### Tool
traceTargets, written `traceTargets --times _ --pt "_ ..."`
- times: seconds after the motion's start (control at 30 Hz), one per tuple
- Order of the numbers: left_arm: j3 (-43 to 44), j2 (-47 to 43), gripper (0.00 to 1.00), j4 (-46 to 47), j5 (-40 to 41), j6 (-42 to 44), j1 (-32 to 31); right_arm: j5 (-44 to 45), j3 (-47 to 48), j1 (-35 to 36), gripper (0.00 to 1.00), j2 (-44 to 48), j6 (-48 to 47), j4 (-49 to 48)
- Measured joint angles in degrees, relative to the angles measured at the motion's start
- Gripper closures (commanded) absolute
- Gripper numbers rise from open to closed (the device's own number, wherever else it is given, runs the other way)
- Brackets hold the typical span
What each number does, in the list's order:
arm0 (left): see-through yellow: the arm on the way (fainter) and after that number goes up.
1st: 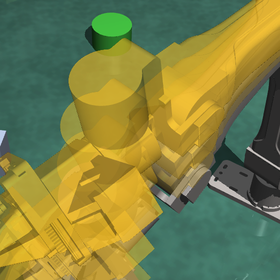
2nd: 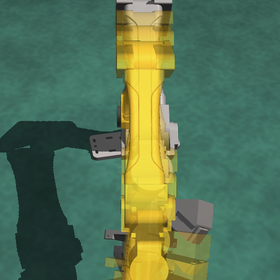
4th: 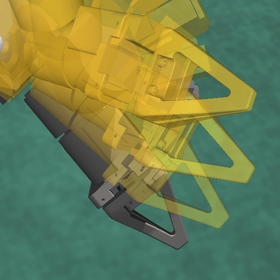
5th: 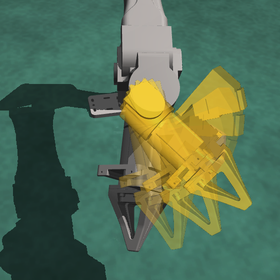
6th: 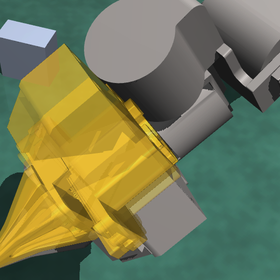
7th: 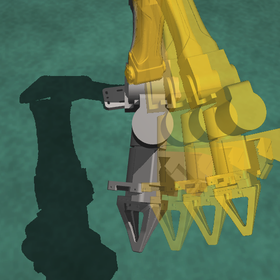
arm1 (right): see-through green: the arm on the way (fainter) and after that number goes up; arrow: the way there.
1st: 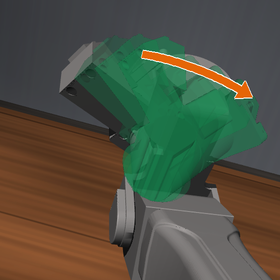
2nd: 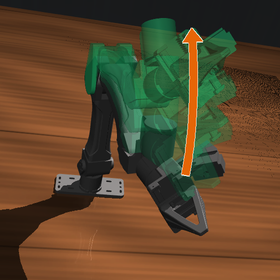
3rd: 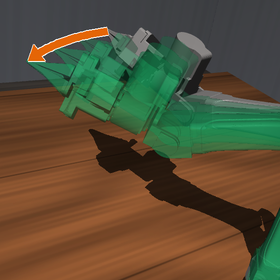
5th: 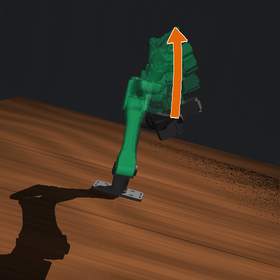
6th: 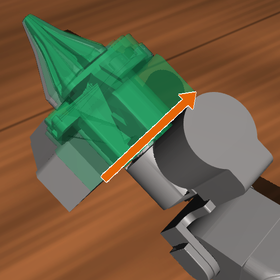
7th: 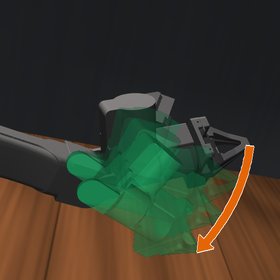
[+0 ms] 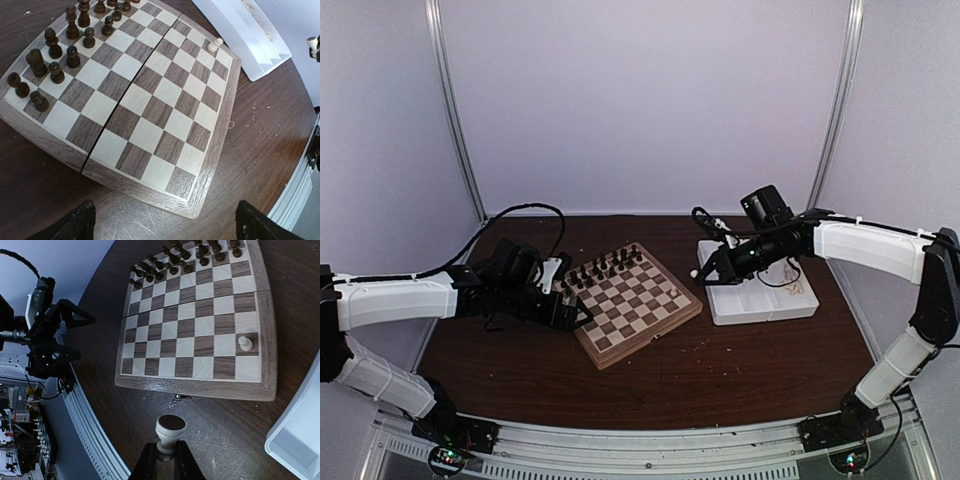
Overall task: Set up the chess pieces on the board
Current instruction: Place the chess piece on the chessboard.
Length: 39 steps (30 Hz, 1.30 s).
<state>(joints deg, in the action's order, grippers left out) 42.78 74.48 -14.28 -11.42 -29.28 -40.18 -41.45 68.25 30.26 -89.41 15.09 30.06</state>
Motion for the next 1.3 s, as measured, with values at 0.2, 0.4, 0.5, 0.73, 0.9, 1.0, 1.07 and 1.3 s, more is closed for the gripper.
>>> traceTargets --times 0.2,0.4,0.5,0.73,0.9,1.0,1.07,1.3 --pt "-1.09 -2.78 0.02 3.87 -1.33 1.90 -0.17 -0.15 4.24 5.66 0.90 -5.81 1.77 -1.73" --pt "-4.70 -8.13 0.05 9.31 -0.07 6.40 -0.35 3.89 14.82 9.94 0.90 -16.15 3.13 4.79" --pt "-7.78 -9.62 0.06 13.75 1.75 8.59 -0.85 8.11 21.99 13.14 0.90 -20.61 1.53 11.15" --pt "-12.44 -12.52 0.06 18.91 6.19 12.39 -1.55 16.15 34.82 18.21 0.90 -28.61 -1.44 20.83" --pt "-12.46 -13.16 0.06 19.76 7.87 13.40 -1.55 20.83 38.75 19.02 0.90 -33.75 -1.73 22.88" --pt "-12.46 -13.14 0.06 19.76 8.31 13.55 -1.55 23.54 39.93 19.26 0.90 -36.48 -1.25 22.60" --pt "-12.46 -13.14 0.05 19.76 8.81 13.55 -1.55 24.94 40.06 19.30 0.88 -37.77 -0.74 21.86" --pt "-12.46 -13.14 0.05 19.17 9.75 13.55 -1.55 28.30 40.48 19.56 0.80 -39.32 0.61 19.93"
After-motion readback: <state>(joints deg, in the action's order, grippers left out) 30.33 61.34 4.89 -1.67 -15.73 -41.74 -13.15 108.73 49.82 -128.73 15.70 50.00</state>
